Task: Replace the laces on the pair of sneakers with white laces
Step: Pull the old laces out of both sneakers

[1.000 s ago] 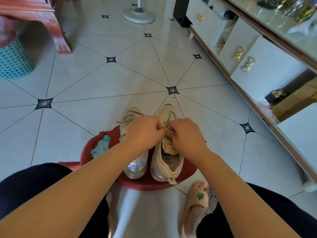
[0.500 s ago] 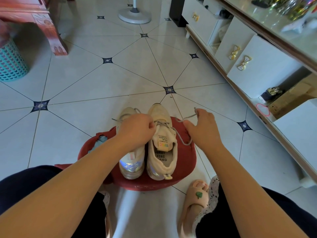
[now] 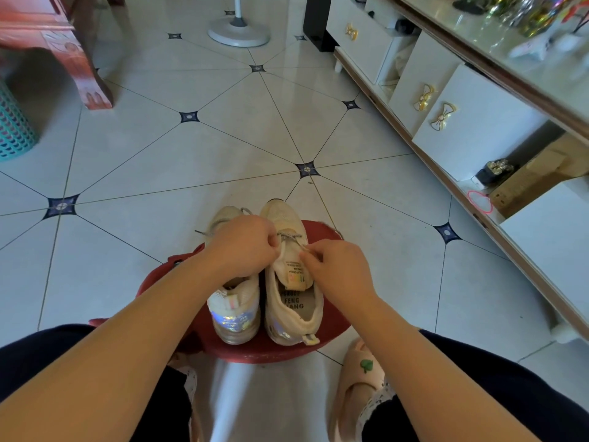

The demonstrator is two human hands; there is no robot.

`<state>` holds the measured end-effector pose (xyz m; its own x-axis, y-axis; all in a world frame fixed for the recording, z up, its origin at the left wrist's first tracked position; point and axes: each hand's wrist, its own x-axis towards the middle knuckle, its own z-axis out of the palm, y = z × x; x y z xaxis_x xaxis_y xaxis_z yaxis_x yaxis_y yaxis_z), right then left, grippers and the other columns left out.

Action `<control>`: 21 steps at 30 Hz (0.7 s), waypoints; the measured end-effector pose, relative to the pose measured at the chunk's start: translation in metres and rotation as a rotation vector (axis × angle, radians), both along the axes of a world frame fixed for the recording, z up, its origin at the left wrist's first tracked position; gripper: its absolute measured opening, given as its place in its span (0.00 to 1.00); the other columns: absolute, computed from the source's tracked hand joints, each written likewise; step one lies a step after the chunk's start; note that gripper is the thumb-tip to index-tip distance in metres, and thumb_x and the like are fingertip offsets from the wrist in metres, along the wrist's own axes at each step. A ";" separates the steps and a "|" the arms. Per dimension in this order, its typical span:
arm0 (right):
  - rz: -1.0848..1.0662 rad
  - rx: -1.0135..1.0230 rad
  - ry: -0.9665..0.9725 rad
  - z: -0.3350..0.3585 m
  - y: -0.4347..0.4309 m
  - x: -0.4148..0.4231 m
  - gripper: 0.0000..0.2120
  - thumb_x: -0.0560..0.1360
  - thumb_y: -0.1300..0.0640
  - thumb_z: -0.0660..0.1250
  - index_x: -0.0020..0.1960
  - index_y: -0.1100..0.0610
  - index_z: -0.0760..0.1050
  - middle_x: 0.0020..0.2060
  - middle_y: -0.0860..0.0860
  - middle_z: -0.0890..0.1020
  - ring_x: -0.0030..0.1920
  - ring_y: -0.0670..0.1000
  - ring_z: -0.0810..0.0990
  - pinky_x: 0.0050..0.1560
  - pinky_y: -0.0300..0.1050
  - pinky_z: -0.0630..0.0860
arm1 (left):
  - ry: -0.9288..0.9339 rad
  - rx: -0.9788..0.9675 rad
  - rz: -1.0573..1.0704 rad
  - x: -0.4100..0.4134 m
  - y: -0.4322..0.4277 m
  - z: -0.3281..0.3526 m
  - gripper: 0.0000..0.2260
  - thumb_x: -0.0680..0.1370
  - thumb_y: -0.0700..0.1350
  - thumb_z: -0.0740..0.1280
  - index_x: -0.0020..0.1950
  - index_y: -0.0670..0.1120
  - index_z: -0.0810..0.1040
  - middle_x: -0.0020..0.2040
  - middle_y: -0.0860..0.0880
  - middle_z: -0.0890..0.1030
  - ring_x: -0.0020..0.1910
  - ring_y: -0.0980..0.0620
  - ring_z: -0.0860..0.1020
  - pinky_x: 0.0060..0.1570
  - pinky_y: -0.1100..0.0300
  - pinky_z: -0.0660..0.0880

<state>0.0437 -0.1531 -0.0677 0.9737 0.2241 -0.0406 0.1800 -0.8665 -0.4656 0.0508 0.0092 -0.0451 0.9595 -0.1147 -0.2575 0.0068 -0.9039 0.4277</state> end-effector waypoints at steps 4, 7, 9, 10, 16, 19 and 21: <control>-0.132 0.176 0.053 0.003 -0.006 0.000 0.13 0.73 0.53 0.64 0.40 0.61 0.81 0.36 0.54 0.83 0.36 0.53 0.79 0.34 0.42 0.73 | 0.077 0.068 -0.019 0.003 -0.001 0.007 0.08 0.74 0.44 0.63 0.44 0.42 0.80 0.40 0.46 0.79 0.40 0.49 0.76 0.42 0.54 0.74; -0.140 0.209 0.102 0.004 -0.005 -0.004 0.11 0.72 0.54 0.64 0.39 0.59 0.81 0.36 0.53 0.83 0.36 0.52 0.79 0.36 0.45 0.75 | -0.050 0.222 -0.042 0.004 -0.006 0.007 0.05 0.72 0.44 0.63 0.45 0.46 0.77 0.38 0.50 0.77 0.39 0.50 0.75 0.41 0.57 0.70; -0.147 0.244 0.111 0.004 -0.005 -0.003 0.11 0.72 0.54 0.65 0.38 0.58 0.82 0.35 0.50 0.83 0.36 0.49 0.79 0.36 0.43 0.74 | -0.200 0.213 -0.063 0.007 -0.018 0.003 0.08 0.72 0.47 0.66 0.50 0.49 0.74 0.44 0.52 0.78 0.45 0.50 0.75 0.47 0.56 0.68; -0.150 0.263 0.118 0.005 -0.005 -0.002 0.11 0.72 0.53 0.66 0.38 0.57 0.82 0.34 0.49 0.83 0.37 0.48 0.79 0.36 0.41 0.73 | -0.246 0.172 -0.086 0.010 -0.025 -0.001 0.10 0.72 0.49 0.67 0.52 0.50 0.74 0.46 0.53 0.78 0.48 0.50 0.75 0.49 0.56 0.66; -0.170 0.305 0.159 0.001 -0.006 0.001 0.13 0.72 0.52 0.66 0.39 0.61 0.82 0.36 0.55 0.83 0.39 0.54 0.80 0.42 0.51 0.76 | -0.292 0.192 -0.230 0.026 -0.031 -0.016 0.09 0.73 0.54 0.67 0.50 0.52 0.75 0.44 0.54 0.78 0.48 0.51 0.75 0.46 0.58 0.57; -0.219 0.343 0.187 -0.001 -0.008 0.004 0.10 0.71 0.55 0.67 0.37 0.58 0.82 0.33 0.51 0.83 0.38 0.52 0.80 0.42 0.50 0.77 | -0.349 0.259 -0.245 0.025 -0.029 -0.016 0.04 0.74 0.50 0.66 0.47 0.54 0.78 0.44 0.54 0.78 0.47 0.51 0.74 0.44 0.58 0.56; -0.226 0.366 0.209 -0.002 -0.009 0.005 0.09 0.71 0.55 0.67 0.35 0.56 0.82 0.31 0.47 0.82 0.37 0.50 0.80 0.42 0.50 0.78 | -0.375 0.308 -0.267 0.023 -0.029 -0.015 0.04 0.75 0.47 0.65 0.46 0.53 0.79 0.44 0.54 0.79 0.46 0.52 0.74 0.44 0.58 0.56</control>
<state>0.0486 -0.1620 -0.0694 0.9790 0.0438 -0.1990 -0.1242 -0.6457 -0.7534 0.0735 -0.0202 -0.0599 0.9398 -0.3397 0.0362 -0.3415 -0.9371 0.0718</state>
